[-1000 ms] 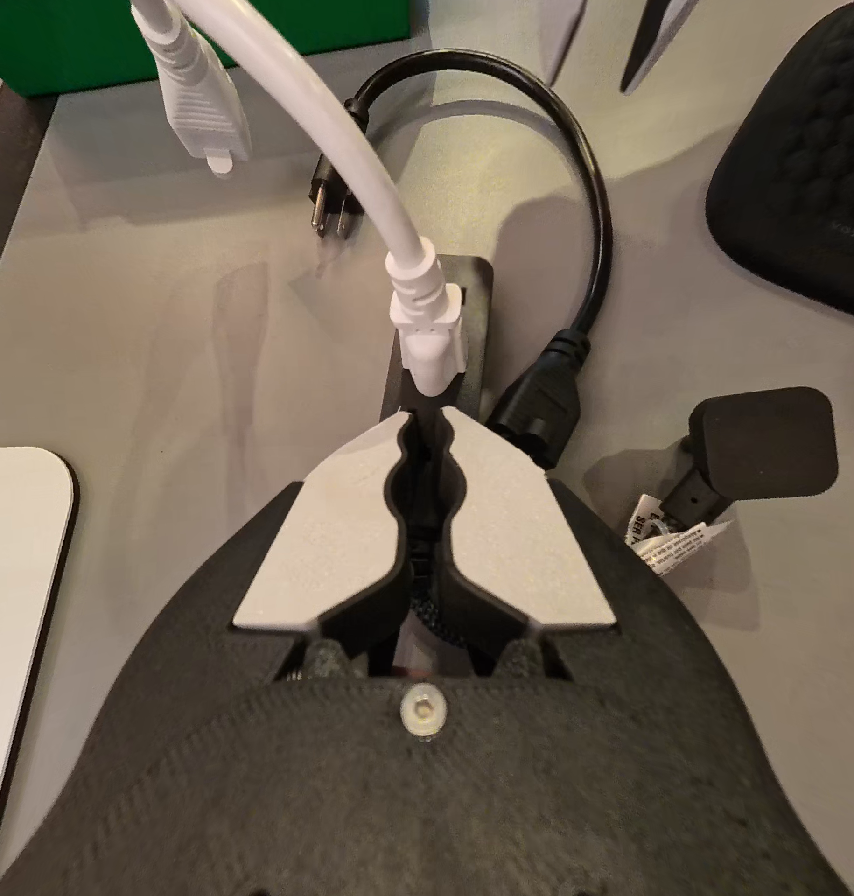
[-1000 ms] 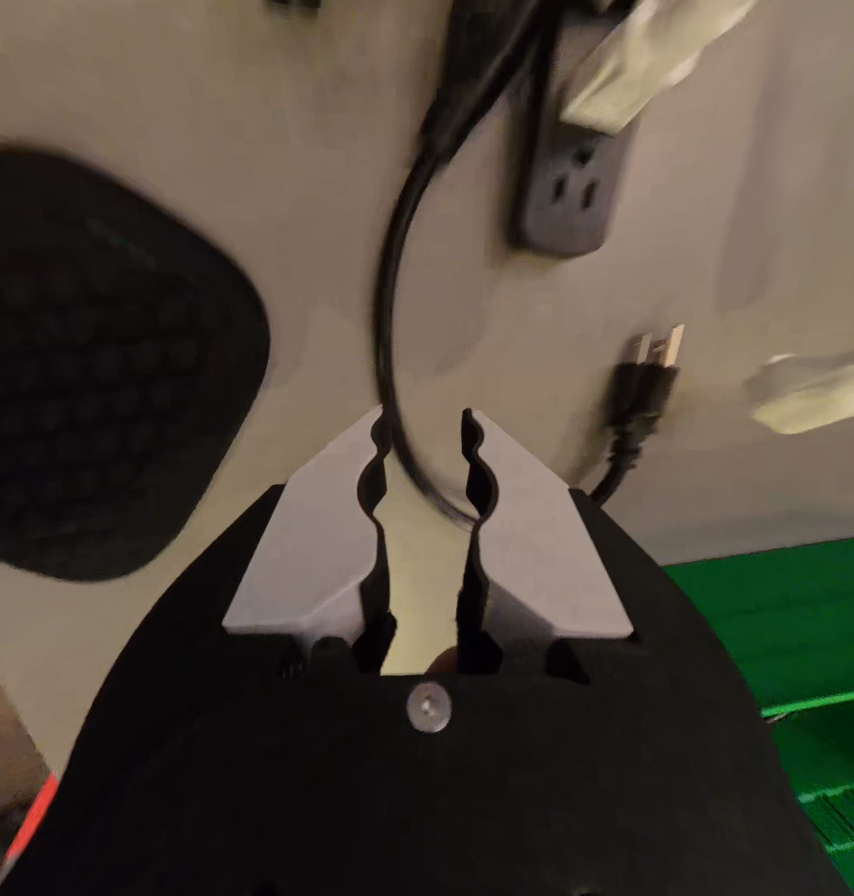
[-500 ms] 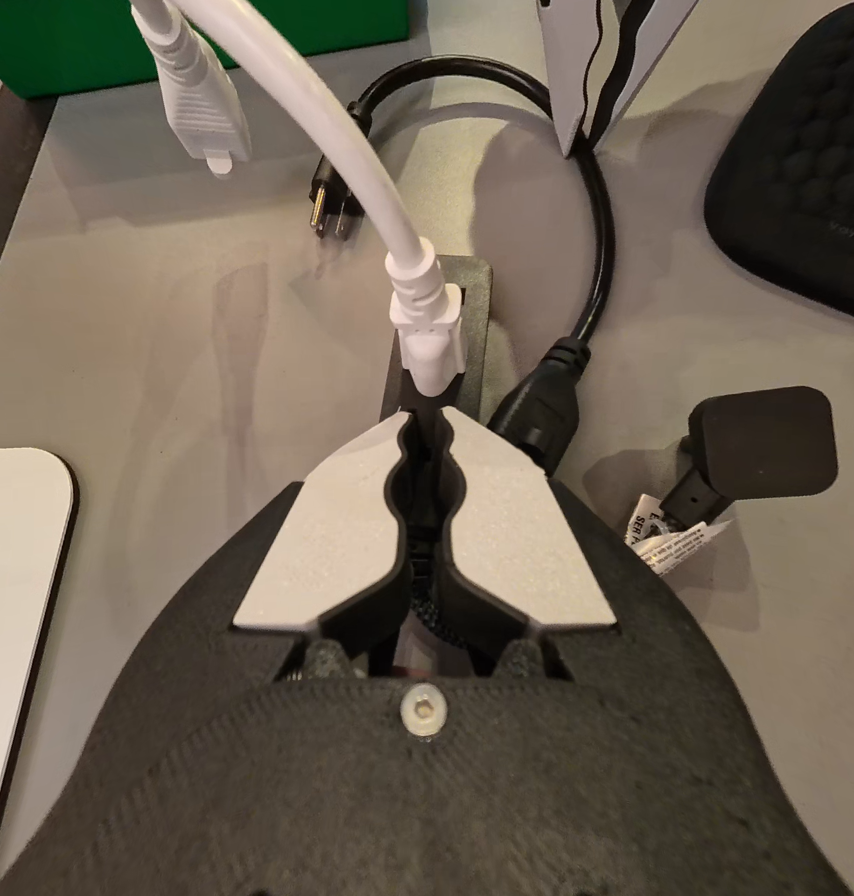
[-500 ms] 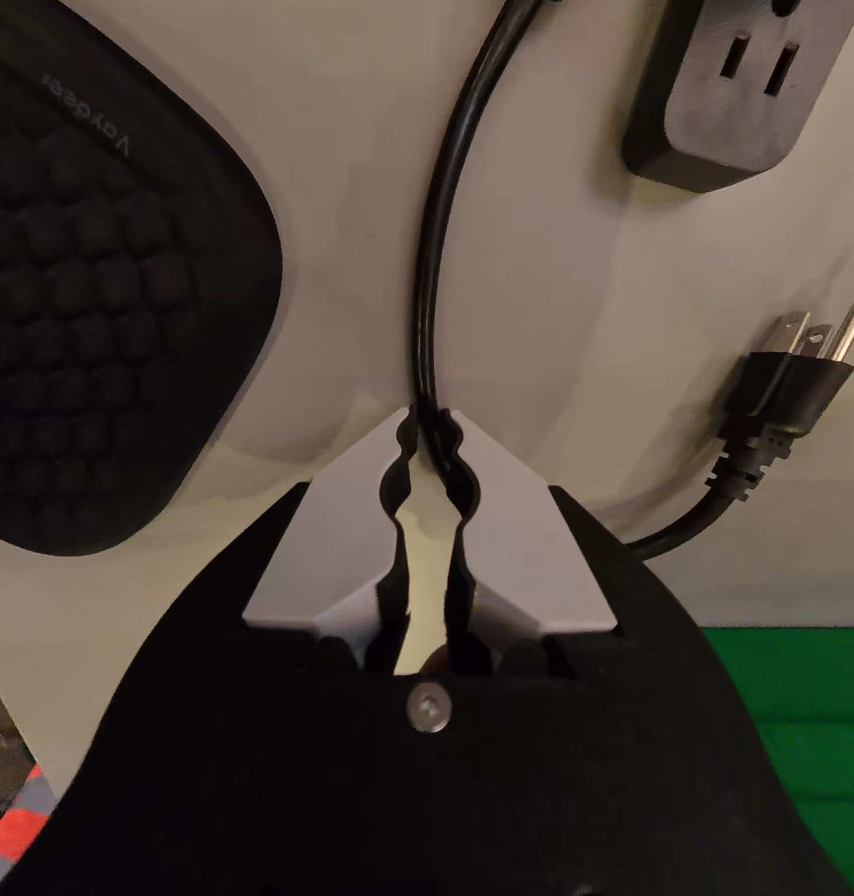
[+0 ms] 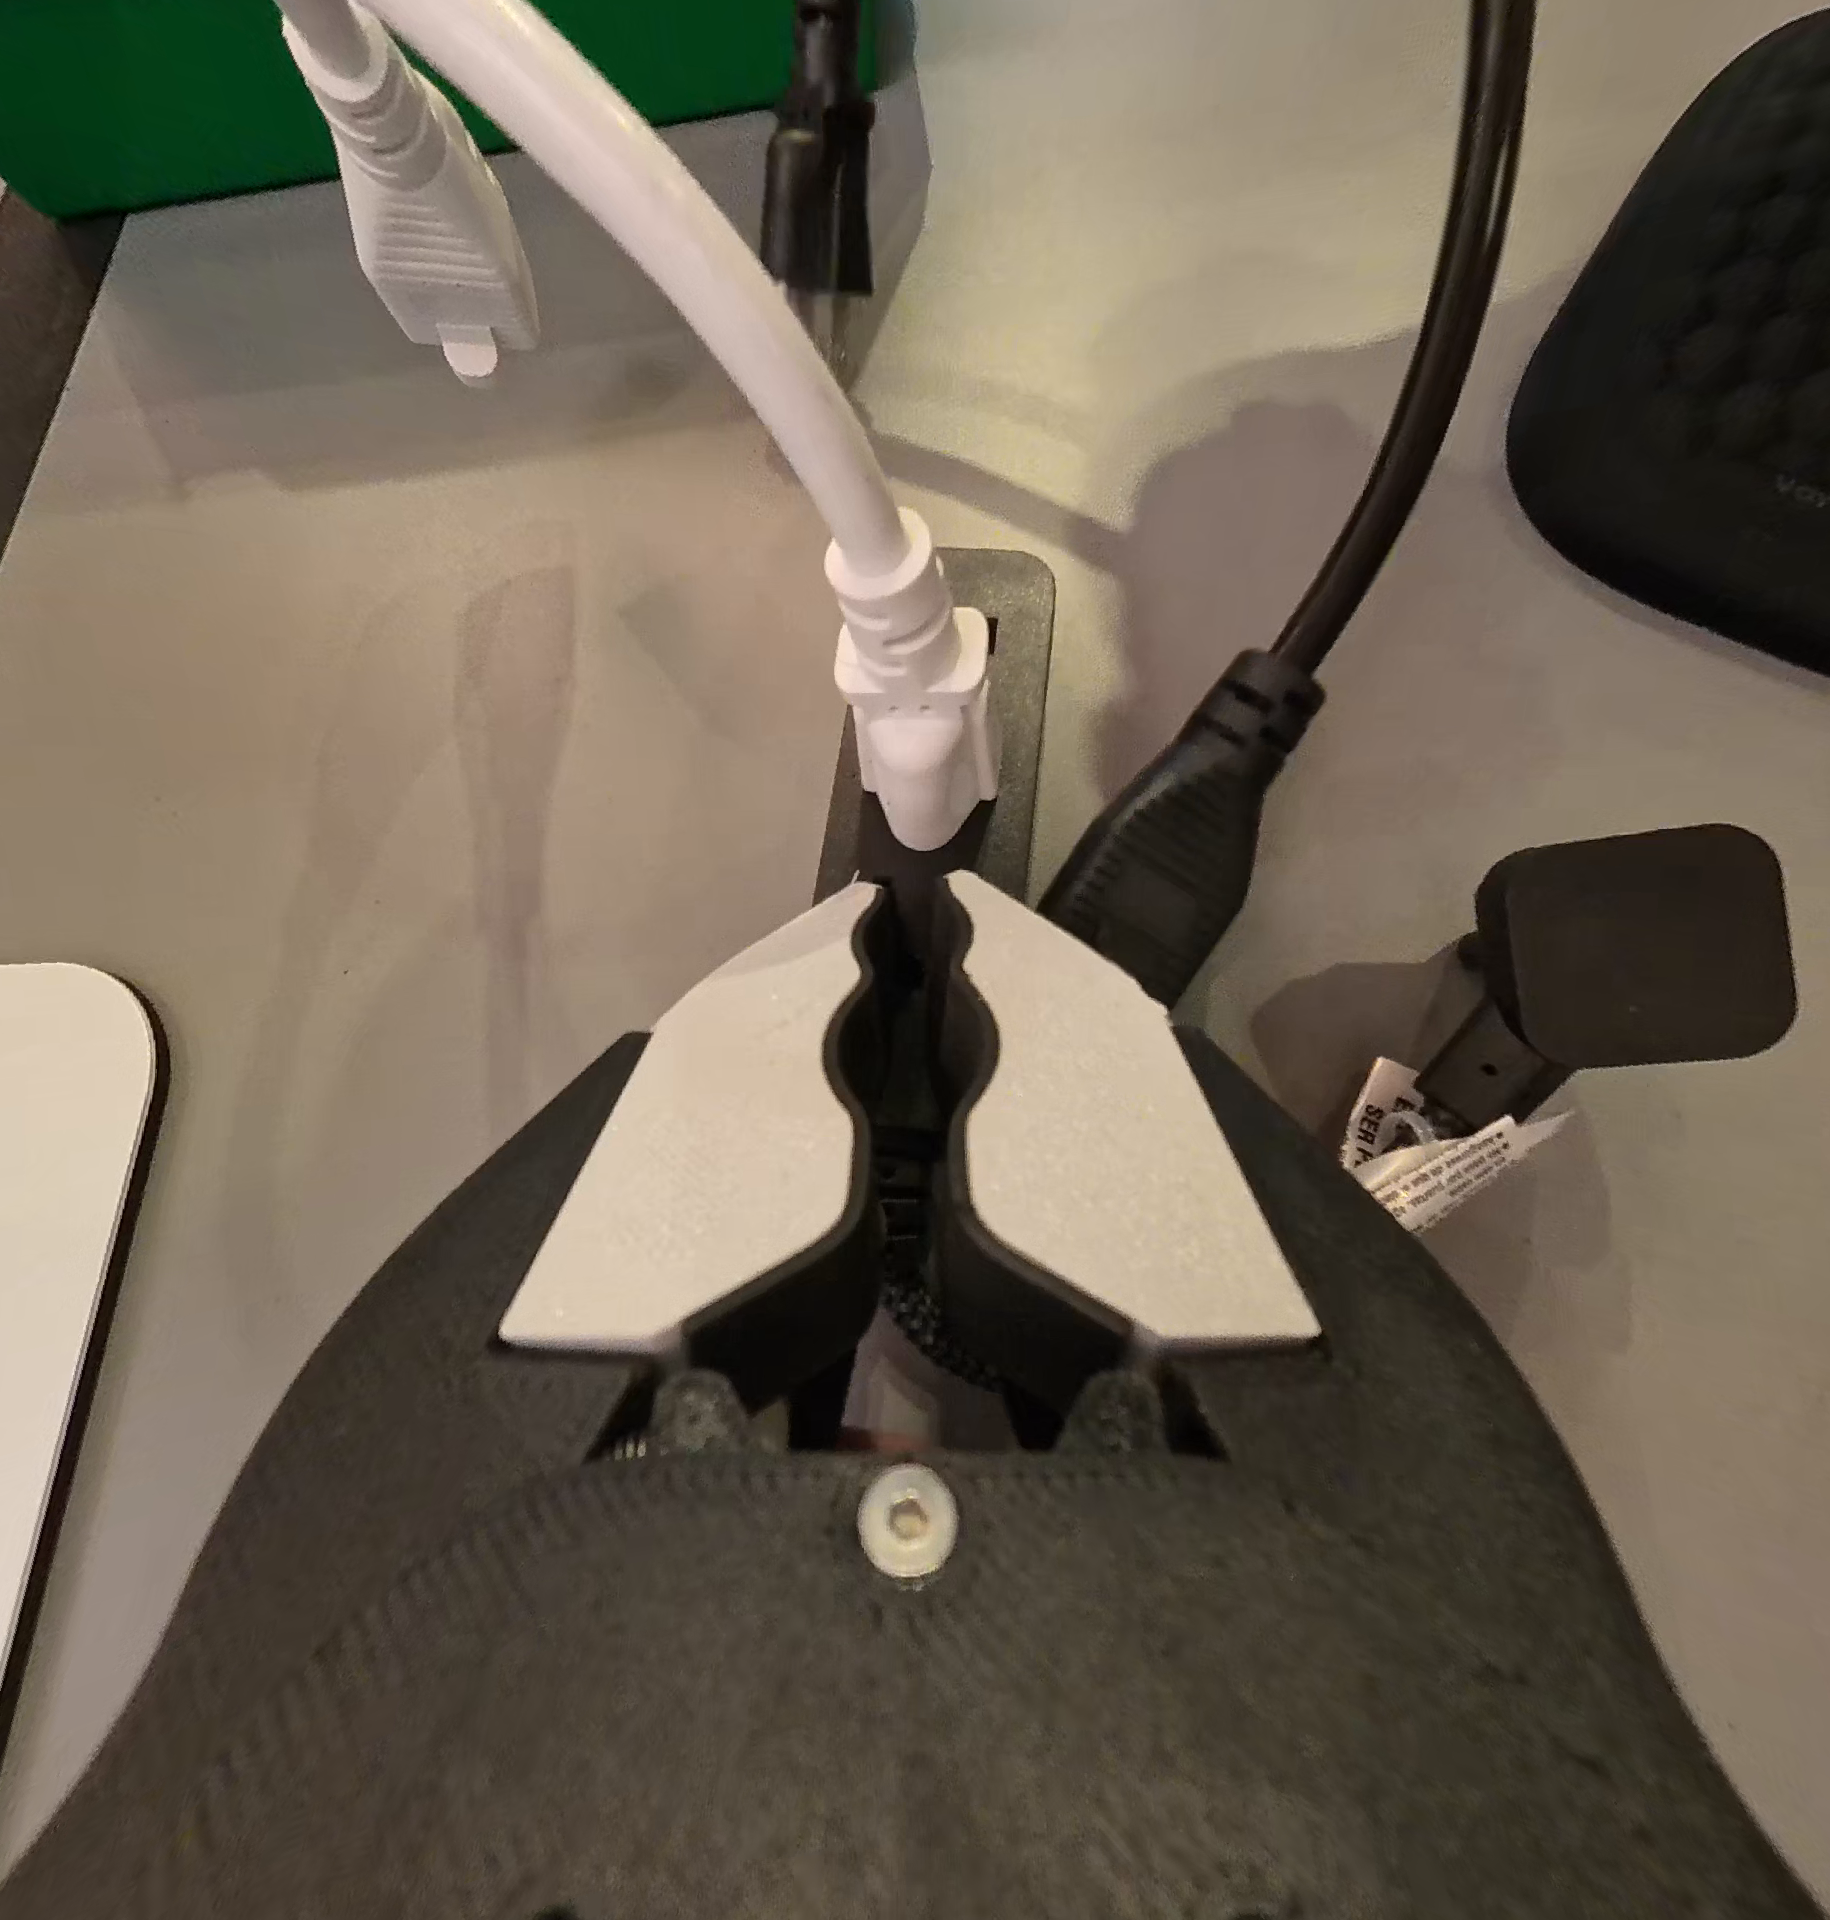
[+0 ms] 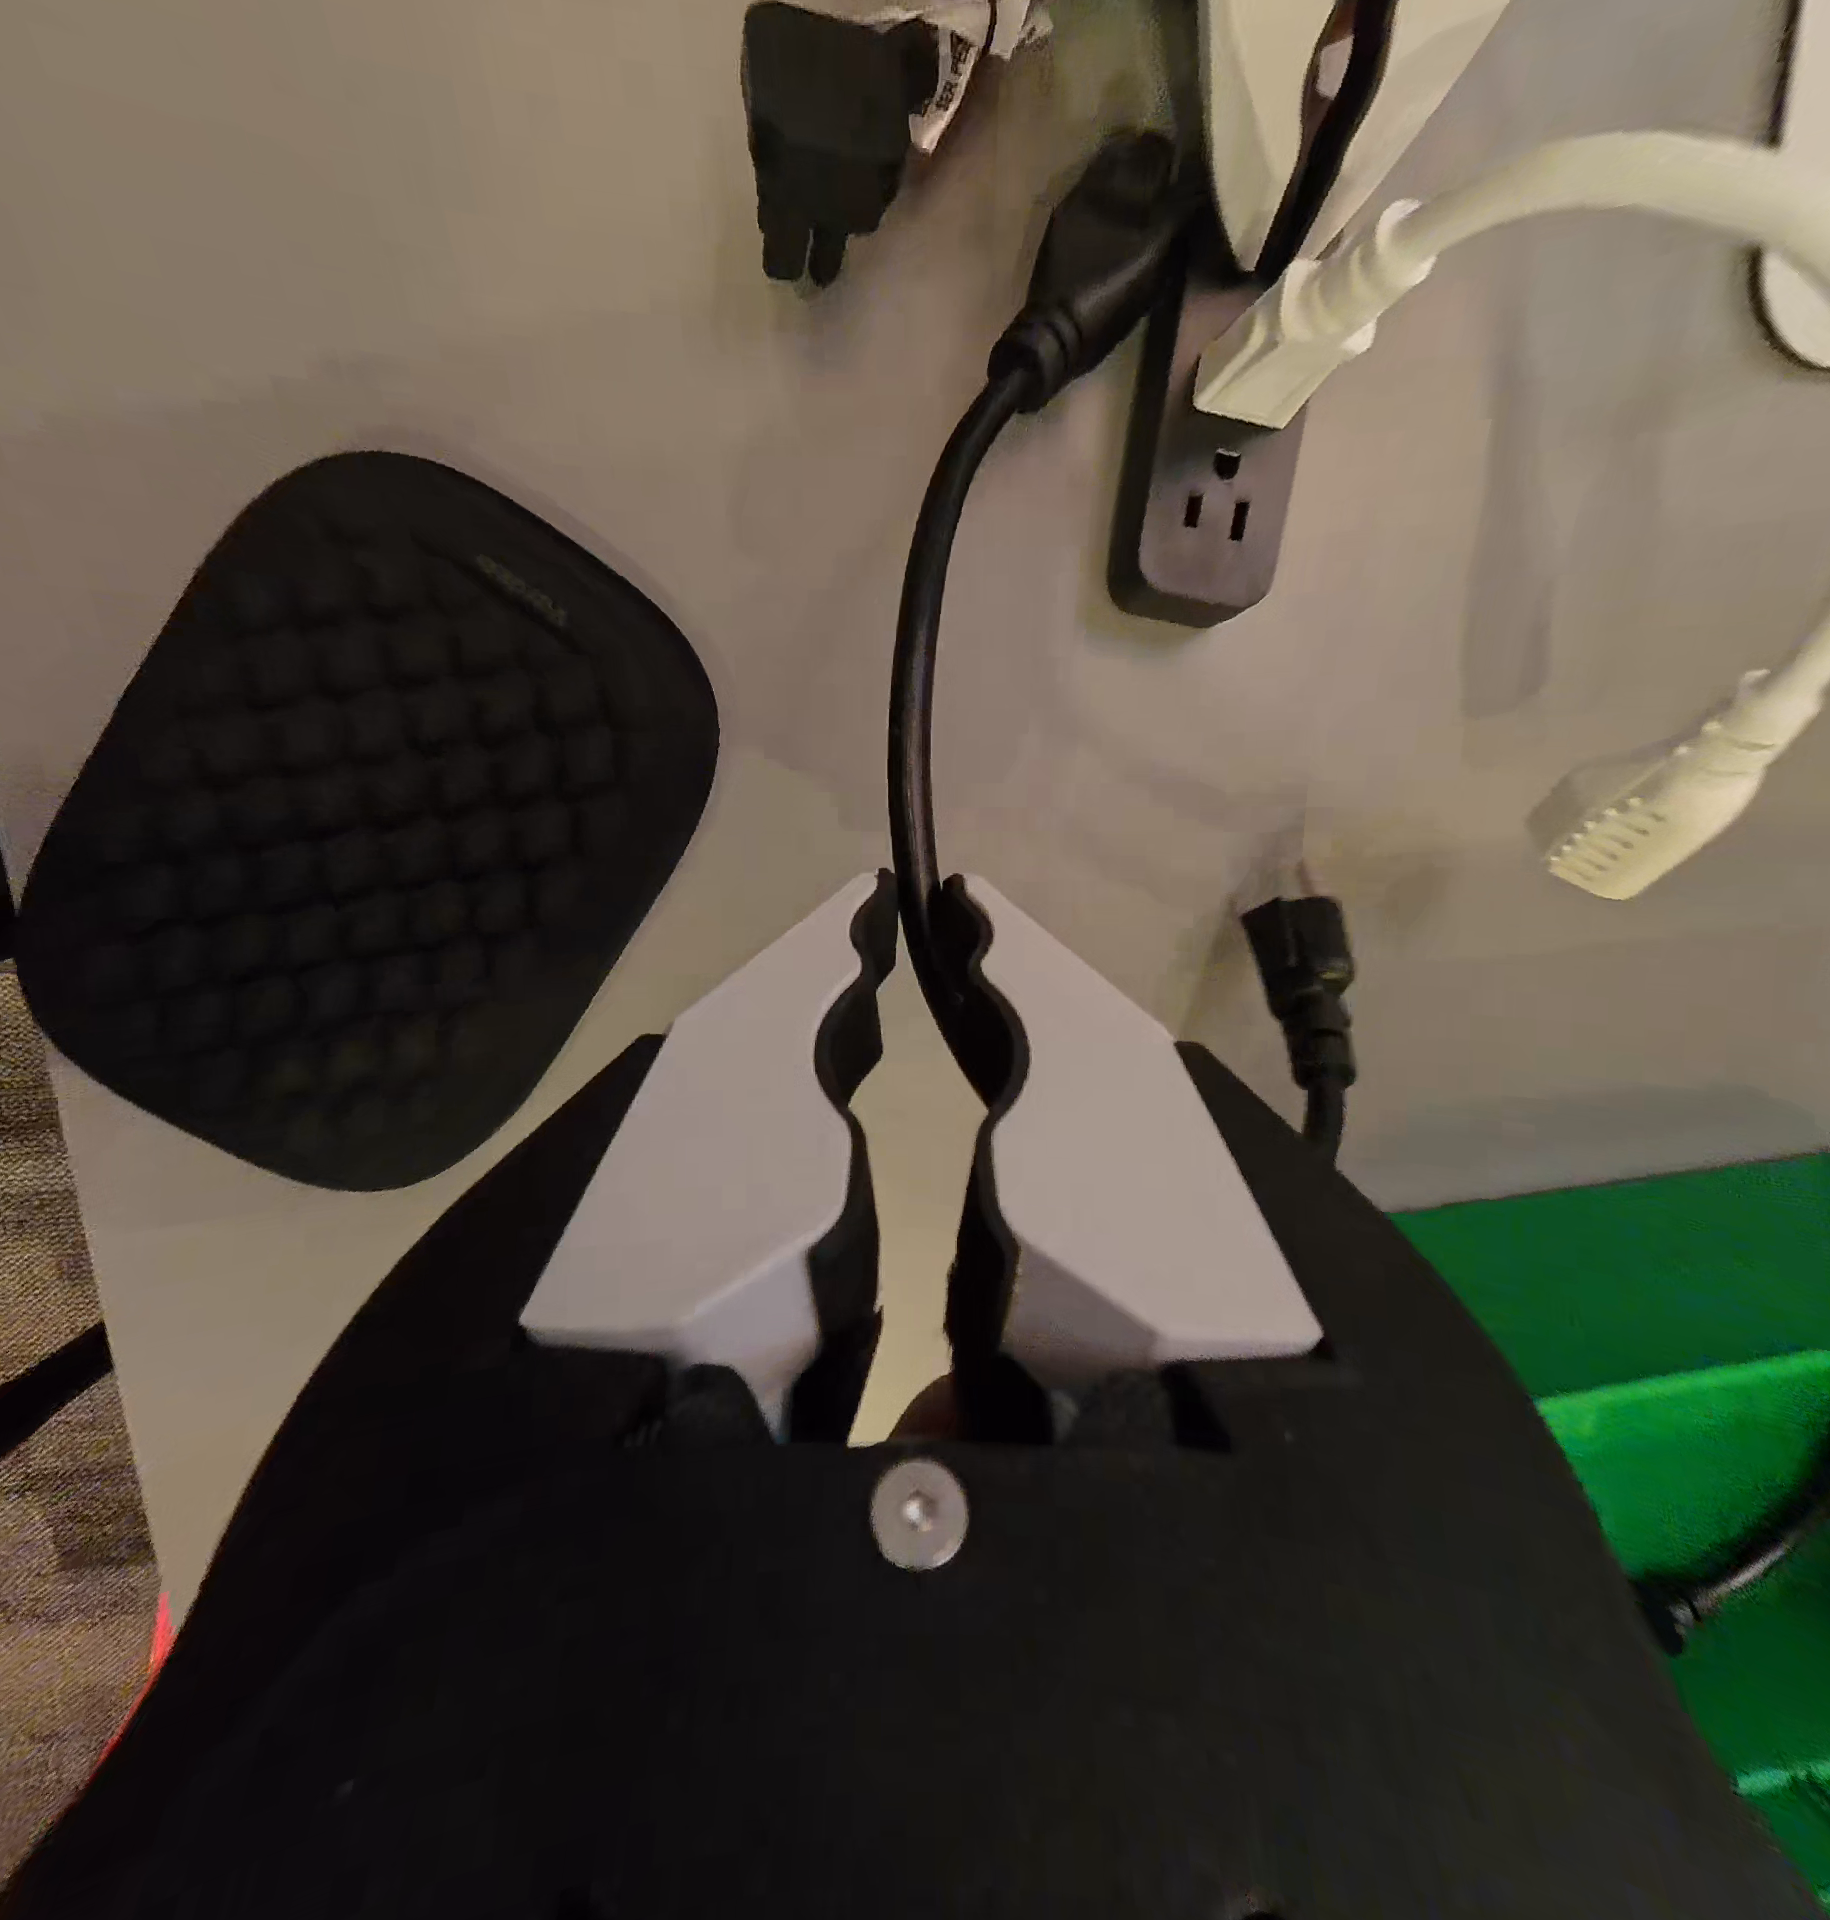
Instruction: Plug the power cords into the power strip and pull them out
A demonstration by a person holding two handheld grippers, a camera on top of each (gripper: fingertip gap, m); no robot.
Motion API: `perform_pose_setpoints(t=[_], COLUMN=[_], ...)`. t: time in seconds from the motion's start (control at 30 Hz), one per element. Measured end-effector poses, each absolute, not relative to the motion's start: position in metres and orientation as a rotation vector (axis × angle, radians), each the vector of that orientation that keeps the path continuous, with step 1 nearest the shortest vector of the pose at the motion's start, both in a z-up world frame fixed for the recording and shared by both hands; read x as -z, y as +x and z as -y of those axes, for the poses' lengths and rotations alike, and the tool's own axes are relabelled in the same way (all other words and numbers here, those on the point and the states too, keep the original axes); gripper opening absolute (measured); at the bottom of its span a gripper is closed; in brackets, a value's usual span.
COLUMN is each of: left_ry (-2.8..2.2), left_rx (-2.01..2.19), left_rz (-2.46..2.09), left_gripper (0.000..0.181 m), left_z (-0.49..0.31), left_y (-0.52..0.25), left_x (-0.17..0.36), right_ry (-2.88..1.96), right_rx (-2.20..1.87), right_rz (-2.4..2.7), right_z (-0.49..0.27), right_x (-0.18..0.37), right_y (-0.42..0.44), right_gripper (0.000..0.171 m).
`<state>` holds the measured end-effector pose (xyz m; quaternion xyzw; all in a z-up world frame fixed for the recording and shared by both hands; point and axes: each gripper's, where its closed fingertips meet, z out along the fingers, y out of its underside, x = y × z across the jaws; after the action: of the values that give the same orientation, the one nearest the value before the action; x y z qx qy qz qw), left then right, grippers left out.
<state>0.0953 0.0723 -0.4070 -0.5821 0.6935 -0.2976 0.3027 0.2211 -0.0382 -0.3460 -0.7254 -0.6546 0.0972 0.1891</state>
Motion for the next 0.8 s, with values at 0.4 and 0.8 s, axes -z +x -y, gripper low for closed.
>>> perform_pose_setpoints(t=[0.4, 0.8], left_ry=[-1.539, -1.537], left_rx=[0.794, 0.796], left_rz=[-1.838, -1.837], left_gripper=[0.007, 0.007], left_z=[-0.072, -0.072], left_y=[0.095, 0.095], left_x=[0.407, 0.407], right_ry=[-2.006, -2.056], right_rx=[-0.17, -0.07], right_rz=[1.773, 1.584], right_z=[0.046, 0.038], right_x=[0.28, 0.236], right_y=[0.236, 0.281], right_gripper=[0.005, 0.002])
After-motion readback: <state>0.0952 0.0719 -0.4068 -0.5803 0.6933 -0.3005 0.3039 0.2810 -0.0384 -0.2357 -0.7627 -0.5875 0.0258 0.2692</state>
